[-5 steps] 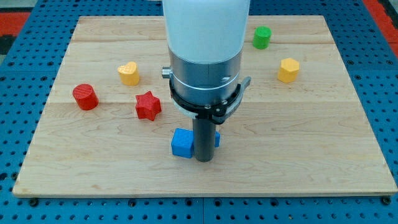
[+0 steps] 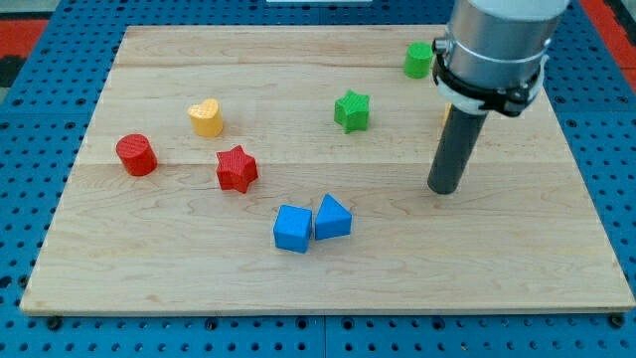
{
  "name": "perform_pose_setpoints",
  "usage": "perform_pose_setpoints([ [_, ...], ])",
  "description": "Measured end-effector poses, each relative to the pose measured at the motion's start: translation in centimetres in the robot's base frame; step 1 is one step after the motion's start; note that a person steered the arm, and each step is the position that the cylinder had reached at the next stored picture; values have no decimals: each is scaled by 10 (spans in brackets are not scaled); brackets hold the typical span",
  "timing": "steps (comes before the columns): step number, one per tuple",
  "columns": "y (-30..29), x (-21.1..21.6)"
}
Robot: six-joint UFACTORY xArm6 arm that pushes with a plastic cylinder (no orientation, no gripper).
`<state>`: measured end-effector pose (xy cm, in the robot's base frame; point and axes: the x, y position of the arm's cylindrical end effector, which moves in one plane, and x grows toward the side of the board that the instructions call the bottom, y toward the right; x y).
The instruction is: Push the red star to the right of the red circle
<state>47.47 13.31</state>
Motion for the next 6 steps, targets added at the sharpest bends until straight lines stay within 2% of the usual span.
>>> perform_pose_setpoints([
  [1,0,0],
  [3,-88,-1],
  [4,-92,-1],
  [5,-169,-1],
  [6,-208,-1],
])
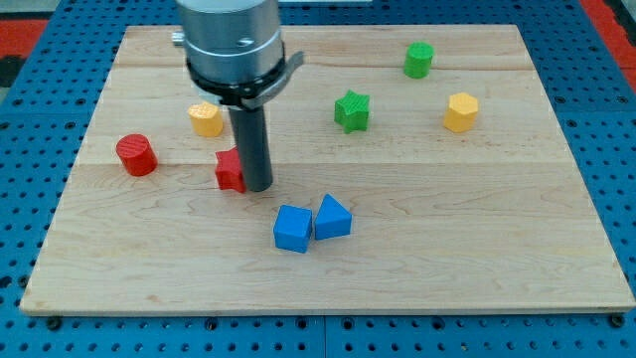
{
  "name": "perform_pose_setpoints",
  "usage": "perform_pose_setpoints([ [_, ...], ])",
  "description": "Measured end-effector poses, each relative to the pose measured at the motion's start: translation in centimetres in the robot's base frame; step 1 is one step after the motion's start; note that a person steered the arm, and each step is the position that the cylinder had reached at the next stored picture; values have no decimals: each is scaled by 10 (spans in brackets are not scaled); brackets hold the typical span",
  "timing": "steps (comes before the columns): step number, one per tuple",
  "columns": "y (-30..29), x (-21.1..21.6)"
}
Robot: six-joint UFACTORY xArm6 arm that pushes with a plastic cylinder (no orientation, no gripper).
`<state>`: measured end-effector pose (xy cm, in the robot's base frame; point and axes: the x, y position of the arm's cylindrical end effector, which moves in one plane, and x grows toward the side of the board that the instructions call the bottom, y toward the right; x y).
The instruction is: Push the red star to the right of the red circle
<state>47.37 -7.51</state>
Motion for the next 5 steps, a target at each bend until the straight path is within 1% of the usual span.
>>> perform_pose_setpoints([
  [1,0,0],
  [2,-30,-1],
  [3,-80,-1],
  [5,-79,-1],
])
